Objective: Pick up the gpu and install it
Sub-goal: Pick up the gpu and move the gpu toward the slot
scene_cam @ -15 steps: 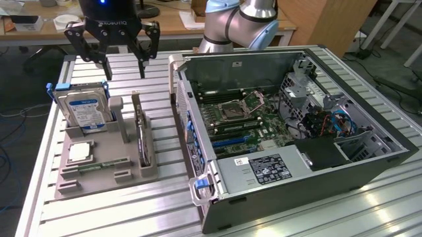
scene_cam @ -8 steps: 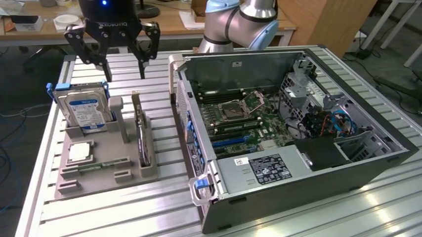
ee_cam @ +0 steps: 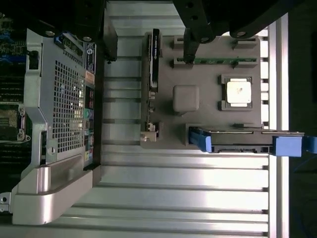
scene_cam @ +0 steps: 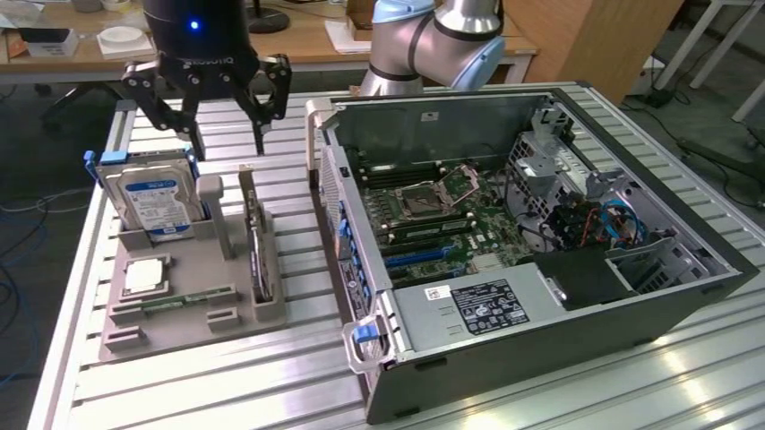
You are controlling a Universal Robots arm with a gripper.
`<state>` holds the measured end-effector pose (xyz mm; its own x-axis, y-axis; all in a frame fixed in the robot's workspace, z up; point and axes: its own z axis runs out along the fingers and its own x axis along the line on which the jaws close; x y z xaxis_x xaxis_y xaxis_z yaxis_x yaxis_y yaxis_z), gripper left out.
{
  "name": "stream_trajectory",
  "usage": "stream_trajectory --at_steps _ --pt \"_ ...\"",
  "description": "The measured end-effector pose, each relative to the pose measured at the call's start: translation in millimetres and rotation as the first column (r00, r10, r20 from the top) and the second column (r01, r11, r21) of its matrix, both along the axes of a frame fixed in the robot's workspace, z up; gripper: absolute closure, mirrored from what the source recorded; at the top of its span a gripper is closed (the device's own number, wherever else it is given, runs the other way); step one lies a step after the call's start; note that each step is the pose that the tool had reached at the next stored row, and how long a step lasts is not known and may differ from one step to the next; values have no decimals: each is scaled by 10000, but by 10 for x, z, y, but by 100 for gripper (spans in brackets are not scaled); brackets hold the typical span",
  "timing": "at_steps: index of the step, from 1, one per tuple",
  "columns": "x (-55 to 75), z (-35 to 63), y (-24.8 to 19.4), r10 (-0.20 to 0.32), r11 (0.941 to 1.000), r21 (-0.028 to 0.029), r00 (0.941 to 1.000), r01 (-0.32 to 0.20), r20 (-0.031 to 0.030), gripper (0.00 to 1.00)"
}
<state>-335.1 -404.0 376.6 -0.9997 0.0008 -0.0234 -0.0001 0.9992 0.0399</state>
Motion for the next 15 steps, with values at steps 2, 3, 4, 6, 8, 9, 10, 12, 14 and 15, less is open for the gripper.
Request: stream_trajectory --at_steps 2,3,4,6,8,9,10,12,14,15 --pt "0 -28 -23 0 10000 2 10000 0 2 35" --pt "1 -41 -29 0 10000 2 10000 0 2 35" --pt "1 -55 -32 0 10000 1 10000 0 1 35" --pt "1 -86 -36 -2 10000 1 10000 2 1 35" --pt "1 -114 -40 -1 10000 1 10000 1 2 35" --pt "2 -124 -40 -1 10000 -1 10000 1 2 35" --pt "2 -133 -40 -1 10000 -2 10000 1 0 35" --pt "1 -150 -40 0 10000 -1 10000 0 1 35" --pt "1 -164 -40 0 10000 -2 10000 0 -5 35" --pt "1 -175 -40 0 10000 -1 10000 0 -6 35"
